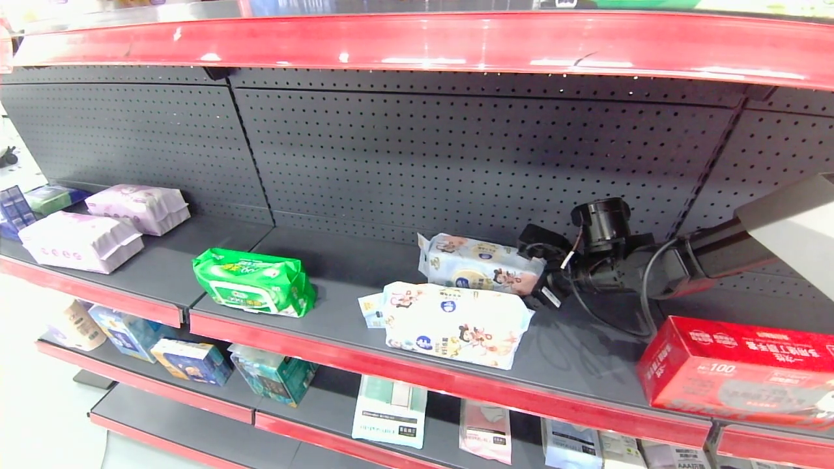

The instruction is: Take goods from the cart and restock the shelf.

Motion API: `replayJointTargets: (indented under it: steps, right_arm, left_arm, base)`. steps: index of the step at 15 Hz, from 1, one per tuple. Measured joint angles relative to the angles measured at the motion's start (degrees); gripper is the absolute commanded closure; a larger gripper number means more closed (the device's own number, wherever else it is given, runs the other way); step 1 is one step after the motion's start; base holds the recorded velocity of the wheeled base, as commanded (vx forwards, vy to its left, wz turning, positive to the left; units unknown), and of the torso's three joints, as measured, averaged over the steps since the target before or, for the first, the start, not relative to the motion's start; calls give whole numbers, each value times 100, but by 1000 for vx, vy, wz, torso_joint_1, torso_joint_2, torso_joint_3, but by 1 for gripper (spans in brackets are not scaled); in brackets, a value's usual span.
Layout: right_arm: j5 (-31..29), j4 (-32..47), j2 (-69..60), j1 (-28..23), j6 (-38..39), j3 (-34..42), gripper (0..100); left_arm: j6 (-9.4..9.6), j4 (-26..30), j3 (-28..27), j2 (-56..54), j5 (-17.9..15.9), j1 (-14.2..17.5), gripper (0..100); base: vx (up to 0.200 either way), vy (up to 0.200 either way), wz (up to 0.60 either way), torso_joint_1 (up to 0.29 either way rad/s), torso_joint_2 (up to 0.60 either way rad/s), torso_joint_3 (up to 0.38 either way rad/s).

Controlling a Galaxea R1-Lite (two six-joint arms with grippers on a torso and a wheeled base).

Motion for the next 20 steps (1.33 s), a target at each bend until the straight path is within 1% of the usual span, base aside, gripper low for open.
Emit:
replayJointTargets:
  steps: [10, 13, 16, 20]
  right_arm:
    - [2, 13, -69, -123, 60, 82, 0]
    - [44, 11, -271, -182, 252, 265, 0]
    - [169, 0, -524, -306, 688, 410, 0]
    - [238, -6, -867, -460, 774, 798, 0]
  left_arm:
    - [0, 0, 0, 0, 0, 2, 0]
    - [0, 0, 0, 0, 0, 2, 0]
    - [0, 0, 0, 0, 0, 0, 0]
    - [0, 0, 0, 0, 0, 0, 0]
  base:
    - [0, 0, 0, 0, 0, 0]
    - [0, 0, 0, 0, 0, 0]
    - [0, 0, 0, 0, 0, 0]
    - [0, 0, 0, 0, 0, 0]
